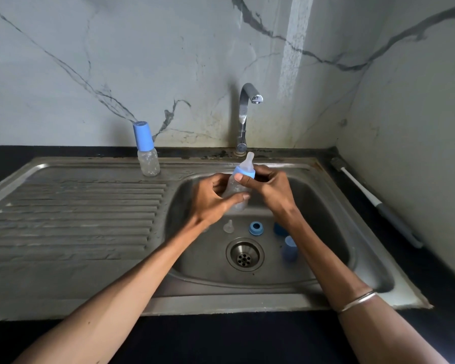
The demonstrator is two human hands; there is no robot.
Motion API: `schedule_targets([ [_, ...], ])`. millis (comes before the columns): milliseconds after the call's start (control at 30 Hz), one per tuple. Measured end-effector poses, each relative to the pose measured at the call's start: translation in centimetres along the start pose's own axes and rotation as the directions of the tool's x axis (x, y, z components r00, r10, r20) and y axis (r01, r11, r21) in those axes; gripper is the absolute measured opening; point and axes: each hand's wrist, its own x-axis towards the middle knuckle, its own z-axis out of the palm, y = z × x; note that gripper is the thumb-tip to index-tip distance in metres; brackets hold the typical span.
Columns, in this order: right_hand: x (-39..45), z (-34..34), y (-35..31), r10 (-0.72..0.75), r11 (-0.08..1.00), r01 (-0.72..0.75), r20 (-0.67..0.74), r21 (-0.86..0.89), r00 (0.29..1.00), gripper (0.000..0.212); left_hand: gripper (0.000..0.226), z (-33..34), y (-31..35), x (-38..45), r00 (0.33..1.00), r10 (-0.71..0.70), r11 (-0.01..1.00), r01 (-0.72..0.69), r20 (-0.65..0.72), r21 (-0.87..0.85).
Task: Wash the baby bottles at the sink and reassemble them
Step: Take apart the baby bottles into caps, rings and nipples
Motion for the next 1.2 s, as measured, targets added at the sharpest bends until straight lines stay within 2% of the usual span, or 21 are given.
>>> schedule_targets([
  [100, -0.1, -0.5, -0.5, -0.003, 1.000, 0.000, 0.092, 0.029, 0.996, 0.031, 0.047, -0.6, 0.9, -0.2, 0.986, -0.075, 0.978, 0.102, 0.148, -0.181],
  [200, 0.2, -1.0, -0.7, 0.001, 0.995, -0.019, 0.190, 0.095, 0.982, 0.027, 0.052, -0.9, 1.3, -0.2, 0.946, -0.116, 0.905, 0.227, 0.304, -0.359],
  [267, 0.5, -1.2, -0.5, 0.022, 0.988, -0.058, 0.237, 0.145, 0.971, 0.028, 0.058, -1.2, 1.2, -0.1, 0.916, -0.141, 0.849, 0.307, 0.376, -0.429],
  [333, 0.5, -1.1, -0.2, 0.040, 0.987, -0.076, 0.246, 0.140, 0.968, 0.029, 0.055, -1.4, 0.9, 0.2, 0.893, -0.188, 0.800, 0.381, 0.410, -0.463],
  [400, 0.5, -0.7, 0.2, 0.040, 0.990, -0.063, 0.177, 0.123, 0.983, 0.031, 0.042, -1.5, 1.2, 0.1, 0.900, -0.221, 0.812, 0.383, 0.377, -0.440],
  [433, 0.4, -0.5, 0.4, 0.037, 0.994, -0.050, 0.122, 0.102, 0.992, 0.032, 0.037, -1.4, 1.5, 0.0, 0.922, -0.214, 0.872, 0.330, 0.323, -0.363],
  [500, 0.4, 0.0, 0.6, 0.020, 1.000, -0.020, 0.013, 0.008, 1.000, 0.038, 0.041, -1.3, 2.3, -0.5, 0.966, -0.147, 0.980, 0.171, 0.214, -0.101],
  [567, 0.3, 0.4, 0.8, 0.001, 0.998, -0.003, -0.037, -0.055, 0.999, 0.044, 0.051, -0.7, 2.7, -1.2, 0.993, -0.050, 0.990, 0.035, 0.104, 0.138],
  [600, 0.2, 0.7, 0.9, -0.009, 0.998, 0.006, -0.045, -0.065, 0.999, 0.044, 0.054, -0.4, 2.7, -1.5, 0.999, -0.016, 0.981, 0.009, 0.031, 0.194],
  [667, 0.1, 1.3, 0.9, -0.025, 0.997, 0.020, -0.059, -0.072, 0.998, 0.043, 0.052, 0.2, 2.8, -1.8, 0.995, -0.032, 0.981, 0.049, -0.089, 0.186],
  [800, -0.2, 2.4, 1.3, -0.023, 0.999, 0.021, -0.057, -0.035, 0.998, 0.043, 0.046, 0.9, 3.0, -2.0, 0.970, -0.027, 0.948, 0.101, -0.241, 0.303],
  [900, -0.3, 2.2, 1.4, -0.007, 1.000, 0.010, -0.087, 0.028, 0.996, 0.042, 0.047, 1.3, 2.3, -1.7, 0.973, -0.027, 0.960, 0.089, -0.231, 0.265],
  [1067, -0.4, 0.9, 0.2, -0.013, 0.997, 0.016, -0.031, 0.079, 0.999, 0.027, 0.045, 1.1, 1.7, -1.0, 0.988, -0.061, 0.989, 0.079, -0.140, 0.126],
  [1133, -0.4, 0.5, -0.1, -0.012, 0.996, 0.013, -0.012, 0.092, 1.000, 0.028, 0.045, 0.7, 1.7, -0.8, 0.995, -0.068, 0.995, 0.073, -0.073, 0.070],
  [1200, -0.4, 0.2, -0.3, 0.003, 0.995, -0.007, 0.039, 0.101, 0.999, 0.029, 0.044, -0.3, 1.8, -0.5, 0.988, -0.132, 0.990, 0.135, 0.087, -0.039],
])
